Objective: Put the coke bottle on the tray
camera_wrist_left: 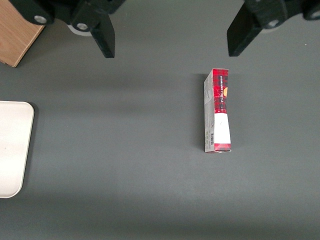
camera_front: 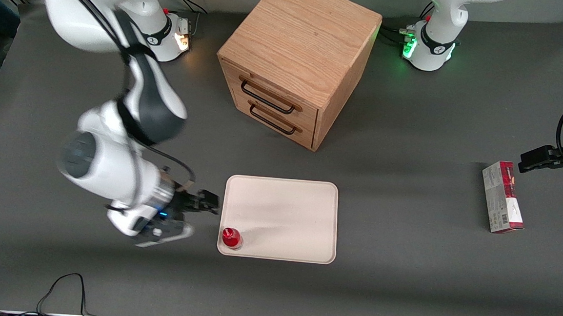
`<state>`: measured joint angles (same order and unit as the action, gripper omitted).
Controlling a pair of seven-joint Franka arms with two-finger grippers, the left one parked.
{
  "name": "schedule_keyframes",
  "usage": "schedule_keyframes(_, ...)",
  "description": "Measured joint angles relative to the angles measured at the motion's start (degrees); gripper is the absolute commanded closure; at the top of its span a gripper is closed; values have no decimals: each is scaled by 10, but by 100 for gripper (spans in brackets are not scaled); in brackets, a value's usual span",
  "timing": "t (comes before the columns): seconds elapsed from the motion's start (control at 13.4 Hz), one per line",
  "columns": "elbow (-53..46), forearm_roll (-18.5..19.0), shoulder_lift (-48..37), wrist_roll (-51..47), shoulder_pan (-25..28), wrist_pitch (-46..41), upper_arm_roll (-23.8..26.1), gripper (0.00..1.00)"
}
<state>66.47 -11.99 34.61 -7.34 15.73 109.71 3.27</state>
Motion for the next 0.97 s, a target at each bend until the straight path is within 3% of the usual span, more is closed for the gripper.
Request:
schedule_keyframes(0.22, 149, -12, -143, 0, -10, -42, -59, 0)
schedule_keyframes(0.3, 202, 0, -190, 2, -12, -54, -75, 0)
schedule_keyframes(0.45, 301, 62, -278, 2, -15, -59, -89, 0)
schedule_keyframes(0.6, 380, 90, -352, 1, -16, -60, -94, 0)
schedule_keyframes(0.97, 434, 99, -422, 1, -26, -64, -121, 0)
